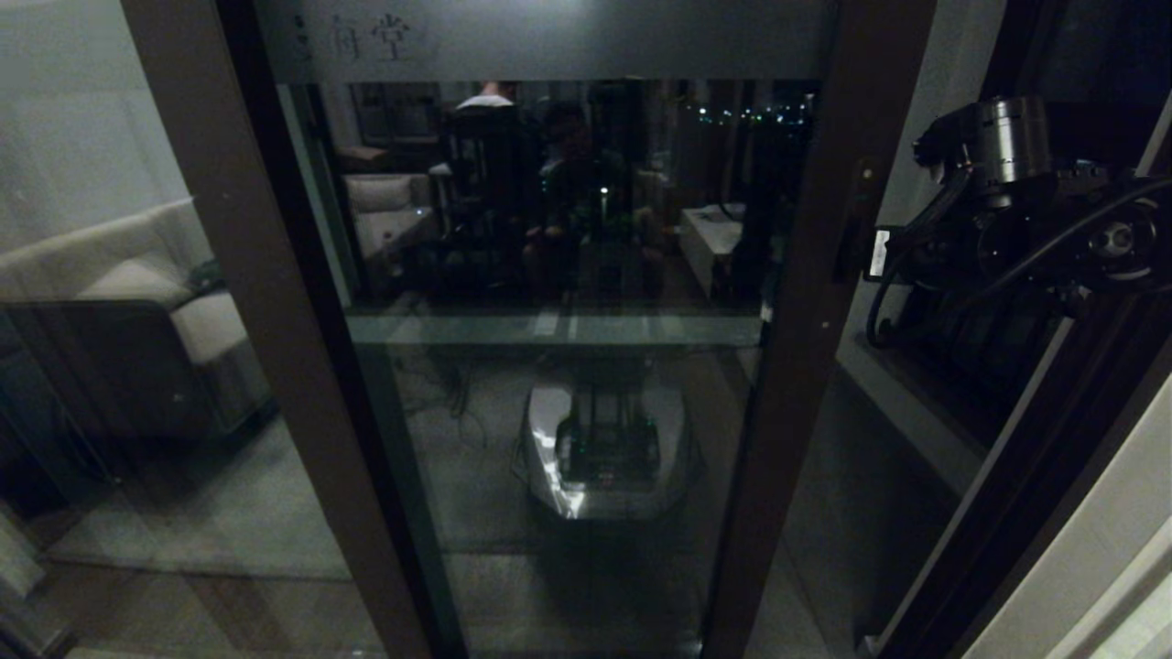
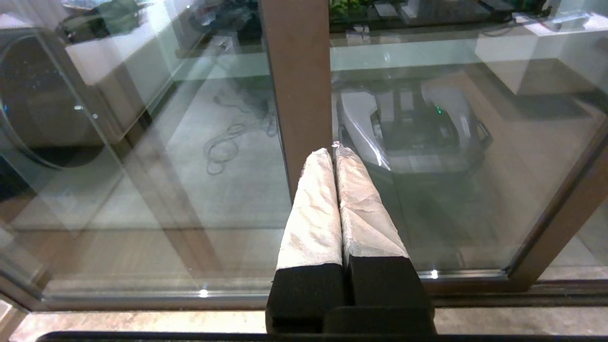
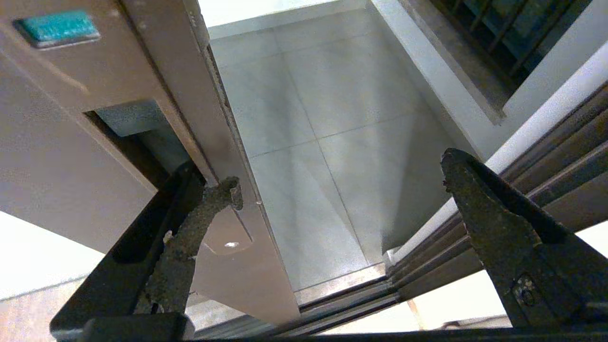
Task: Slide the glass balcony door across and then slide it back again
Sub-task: Close the slid door
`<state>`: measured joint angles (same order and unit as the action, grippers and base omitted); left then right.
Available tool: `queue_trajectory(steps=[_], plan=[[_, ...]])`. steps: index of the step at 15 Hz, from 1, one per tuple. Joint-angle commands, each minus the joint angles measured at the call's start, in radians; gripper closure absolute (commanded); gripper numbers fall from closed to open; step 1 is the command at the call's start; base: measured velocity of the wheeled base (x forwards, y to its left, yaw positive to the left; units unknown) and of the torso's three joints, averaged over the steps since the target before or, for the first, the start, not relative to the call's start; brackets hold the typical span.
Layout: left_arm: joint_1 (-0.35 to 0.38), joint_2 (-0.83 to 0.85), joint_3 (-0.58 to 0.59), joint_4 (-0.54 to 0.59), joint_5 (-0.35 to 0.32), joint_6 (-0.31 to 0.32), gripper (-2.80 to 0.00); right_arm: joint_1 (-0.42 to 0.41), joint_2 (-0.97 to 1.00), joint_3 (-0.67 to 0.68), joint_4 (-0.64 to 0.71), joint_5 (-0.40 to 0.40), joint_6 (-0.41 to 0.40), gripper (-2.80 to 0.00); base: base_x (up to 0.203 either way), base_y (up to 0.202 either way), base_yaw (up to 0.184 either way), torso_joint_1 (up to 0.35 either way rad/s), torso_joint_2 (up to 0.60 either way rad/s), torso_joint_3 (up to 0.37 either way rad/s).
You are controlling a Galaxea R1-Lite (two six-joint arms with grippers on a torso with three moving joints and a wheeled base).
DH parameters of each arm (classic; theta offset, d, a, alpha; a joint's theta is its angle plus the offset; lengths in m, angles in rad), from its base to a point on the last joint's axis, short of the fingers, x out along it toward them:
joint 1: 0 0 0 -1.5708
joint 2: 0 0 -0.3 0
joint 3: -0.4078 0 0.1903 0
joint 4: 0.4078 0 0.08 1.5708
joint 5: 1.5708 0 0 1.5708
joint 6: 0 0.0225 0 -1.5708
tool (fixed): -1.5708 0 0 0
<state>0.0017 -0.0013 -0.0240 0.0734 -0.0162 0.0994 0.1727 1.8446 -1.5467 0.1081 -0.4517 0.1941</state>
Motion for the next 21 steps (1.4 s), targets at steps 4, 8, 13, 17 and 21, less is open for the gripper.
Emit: queue_trajectory(steps=[4,8,13,17,21], plan=[[0.000,0.000,-0.001,0.000,0.001,0.000,0.00,-0.031,-0.033,0.027,0.001,0.002,-0.015,-2.80,0.000,0.000,0.000,0.000,0.00,0.000],[0.000,0.000,0.001,0.000,0.000,0.000,0.00,-0.069,-0.048,0.035,0.001,0.002,-0.035,-2.80,0.000,0.000,0.000,0.000,0.00,0.000],[0.000,0.000,-0.001,0.000,-0.001,0.000,0.00,-0.093,-0.076,0.073,-0.013,0.034,-0.038,-2.80,0.000,0.000,0.000,0.000,0.00,0.000],[0.000,0.000,-0.001,0.000,0.001,0.000,0.00,-0.108,-0.086,0.086,-0.019,0.036,-0.042,-2.80,0.000,0.000,0.000,0.000,0.00,0.000],[0.000,0.000,0.001,0.000,-0.001,0.000,0.00,-0.119,-0.096,0.095,-0.021,0.039,-0.044,-2.80,0.000,0.000,0.000,0.000,0.00,0.000]])
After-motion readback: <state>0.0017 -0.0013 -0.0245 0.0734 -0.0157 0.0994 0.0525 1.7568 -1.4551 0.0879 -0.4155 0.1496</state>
